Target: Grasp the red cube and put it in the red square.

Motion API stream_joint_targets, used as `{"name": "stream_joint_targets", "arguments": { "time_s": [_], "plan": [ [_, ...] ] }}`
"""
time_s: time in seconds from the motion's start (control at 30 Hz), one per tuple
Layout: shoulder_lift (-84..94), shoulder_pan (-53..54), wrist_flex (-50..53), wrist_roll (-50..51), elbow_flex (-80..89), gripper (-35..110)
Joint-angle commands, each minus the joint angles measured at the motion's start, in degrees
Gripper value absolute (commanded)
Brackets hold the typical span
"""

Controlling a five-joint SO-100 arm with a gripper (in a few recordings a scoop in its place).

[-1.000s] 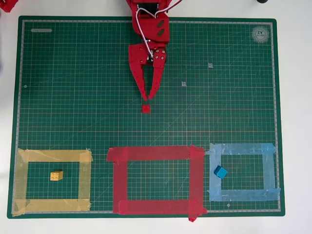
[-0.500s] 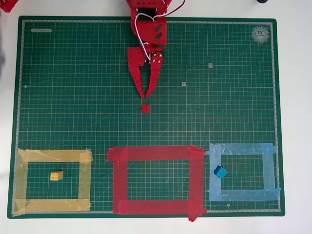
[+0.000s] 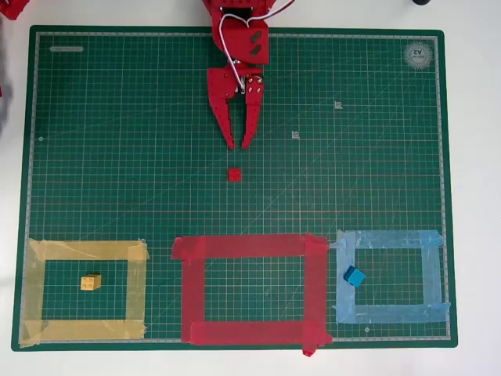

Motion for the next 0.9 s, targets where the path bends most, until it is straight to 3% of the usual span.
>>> {"name": "stream_joint_targets", "arguments": {
  "time_s": [0.0, 0.27, 0.87],
  "plan": [
    [-3.5, -1.9, -9.5, -1.8, -0.6, 8],
    [-13.4, -2.2, -20.5, -1.8, -5.0, 8],
    [-20.7, -1.0, -20.8, -2.2, -9.4, 8]
  ]
}}
